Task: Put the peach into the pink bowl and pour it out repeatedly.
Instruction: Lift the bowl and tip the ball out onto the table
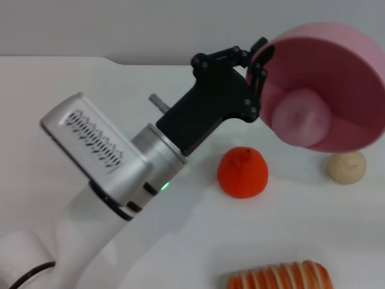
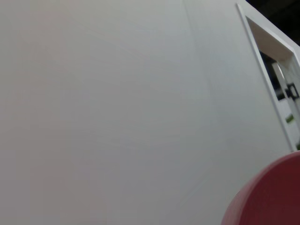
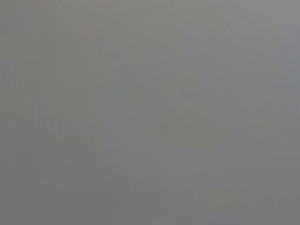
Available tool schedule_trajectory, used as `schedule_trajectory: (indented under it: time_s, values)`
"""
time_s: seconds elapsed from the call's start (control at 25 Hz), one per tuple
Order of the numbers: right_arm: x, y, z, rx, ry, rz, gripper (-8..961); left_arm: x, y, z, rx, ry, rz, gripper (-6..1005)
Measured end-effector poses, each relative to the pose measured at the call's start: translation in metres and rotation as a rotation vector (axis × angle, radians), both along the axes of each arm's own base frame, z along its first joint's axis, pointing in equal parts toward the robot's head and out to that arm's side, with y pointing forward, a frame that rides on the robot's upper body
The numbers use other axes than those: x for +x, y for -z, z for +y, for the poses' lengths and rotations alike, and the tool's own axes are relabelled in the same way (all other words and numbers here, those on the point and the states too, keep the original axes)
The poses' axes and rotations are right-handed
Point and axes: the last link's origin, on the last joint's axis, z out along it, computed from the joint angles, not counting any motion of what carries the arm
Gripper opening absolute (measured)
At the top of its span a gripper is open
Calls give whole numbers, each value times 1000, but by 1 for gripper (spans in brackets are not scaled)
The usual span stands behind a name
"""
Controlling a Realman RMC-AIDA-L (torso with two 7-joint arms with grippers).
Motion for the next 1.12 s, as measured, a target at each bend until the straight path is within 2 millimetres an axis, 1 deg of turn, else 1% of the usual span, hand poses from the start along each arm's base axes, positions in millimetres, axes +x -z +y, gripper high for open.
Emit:
schedule_trajectory:
  time_s: [0.16,0.56,1.12]
  values:
    - [0,1,-2,-4,-9,19,495,-3,-7,-4,40,-2,-34,53]
    - [-2,4,-3,-19,-26,41,495,1,-14,-12,70,41,-82,55]
    - [-2,8,-2,-33,-29,64,495,-2,-13,-10,67,38,-66,56]
